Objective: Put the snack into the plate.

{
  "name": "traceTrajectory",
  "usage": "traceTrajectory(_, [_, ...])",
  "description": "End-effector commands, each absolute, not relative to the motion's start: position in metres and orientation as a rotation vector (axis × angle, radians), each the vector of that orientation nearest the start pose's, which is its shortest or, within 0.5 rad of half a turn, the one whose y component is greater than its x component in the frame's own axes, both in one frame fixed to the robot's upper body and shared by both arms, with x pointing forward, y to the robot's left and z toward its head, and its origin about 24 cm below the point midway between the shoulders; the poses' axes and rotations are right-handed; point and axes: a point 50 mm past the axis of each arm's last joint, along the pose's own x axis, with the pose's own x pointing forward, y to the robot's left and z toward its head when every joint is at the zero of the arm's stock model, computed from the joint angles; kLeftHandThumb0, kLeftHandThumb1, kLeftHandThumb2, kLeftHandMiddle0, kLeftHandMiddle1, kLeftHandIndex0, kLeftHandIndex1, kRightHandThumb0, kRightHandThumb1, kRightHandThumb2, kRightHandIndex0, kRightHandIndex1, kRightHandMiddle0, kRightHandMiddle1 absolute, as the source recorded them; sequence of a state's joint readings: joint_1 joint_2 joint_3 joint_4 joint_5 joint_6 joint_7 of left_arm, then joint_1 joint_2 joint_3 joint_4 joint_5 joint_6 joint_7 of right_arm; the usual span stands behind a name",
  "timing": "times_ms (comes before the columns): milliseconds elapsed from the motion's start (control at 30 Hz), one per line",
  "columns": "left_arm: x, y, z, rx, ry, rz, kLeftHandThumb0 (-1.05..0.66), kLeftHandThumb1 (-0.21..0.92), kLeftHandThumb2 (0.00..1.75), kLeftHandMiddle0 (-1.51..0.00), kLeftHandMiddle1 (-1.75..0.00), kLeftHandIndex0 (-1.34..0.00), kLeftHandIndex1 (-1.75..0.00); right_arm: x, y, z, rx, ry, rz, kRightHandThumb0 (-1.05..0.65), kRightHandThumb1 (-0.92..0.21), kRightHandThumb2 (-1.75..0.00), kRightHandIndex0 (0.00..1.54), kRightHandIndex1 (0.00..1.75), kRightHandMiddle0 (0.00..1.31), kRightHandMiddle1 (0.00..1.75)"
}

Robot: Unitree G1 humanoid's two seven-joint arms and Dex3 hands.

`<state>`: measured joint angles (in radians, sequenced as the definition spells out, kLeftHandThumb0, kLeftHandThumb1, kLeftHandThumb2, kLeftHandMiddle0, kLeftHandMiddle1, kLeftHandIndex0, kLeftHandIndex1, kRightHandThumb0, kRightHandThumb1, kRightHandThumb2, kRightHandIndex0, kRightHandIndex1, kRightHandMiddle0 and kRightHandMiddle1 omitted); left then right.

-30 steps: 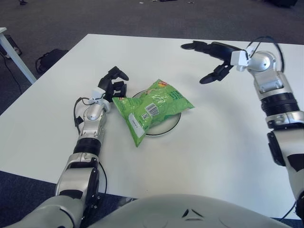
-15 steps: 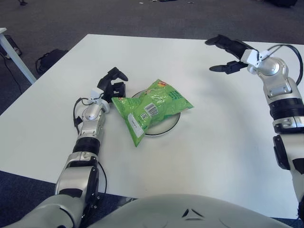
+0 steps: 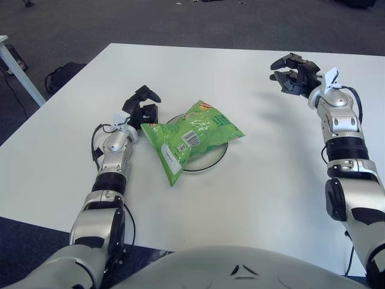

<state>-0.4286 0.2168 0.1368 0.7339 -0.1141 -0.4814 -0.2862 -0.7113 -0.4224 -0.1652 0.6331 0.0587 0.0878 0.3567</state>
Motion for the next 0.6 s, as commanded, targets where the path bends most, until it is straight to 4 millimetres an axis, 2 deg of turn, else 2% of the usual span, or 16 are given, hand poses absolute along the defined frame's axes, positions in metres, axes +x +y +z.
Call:
traceTrajectory(0, [0.301,0.203,0.011,0.072,-0.030,-0.139,-0.42,0.51,1.08,-1.06,-1.75,-0.46,-1.75,0.368,-0.252,0.120,-0.151,0.037,0.119,-0.03,-0.41,-1.08,0.65,1.31,0.47,1.74])
traceTrajectory(67, [0.301,0.203,0.012,0.073,-0.030,-0.137,-0.42,0.51,1.07,-1.06,-1.75,-0.46,-1.75,0.367,-0.254,0.116,-0.114,0.044,0.126,-0.02,-0.35,-1.14,0.71,1.30,0.50,1.75])
traceTrajectory(133, [0.301,0.202,0.012,0.074,-0.029,-0.136,-0.42,0.51,1.07,-1.07,-1.75,-0.46,-1.75,0.367,-0.256,0.111,-0.056,0.055,0.133,-0.01,-0.24,-1.27,0.80,1.30,0.57,1.75])
traceTrajectory(433, [0.301,0.202,0.012,0.072,-0.026,-0.132,-0.42,0.51,1.08,-1.08,-1.75,-0.47,-1.75,0.361,-0.256,0.095,0.164,0.076,0.095,-0.01,0.09,-1.67,0.97,1.43,0.77,1.75])
traceTrajectory(567, [0.301,0.202,0.013,0.073,-0.029,-0.130,-0.42,0.50,1.08,-1.08,-1.75,-0.47,-1.75,0.358,-0.257,0.089,0.187,0.093,0.083,-0.01,0.14,-1.73,0.99,1.46,0.80,1.75])
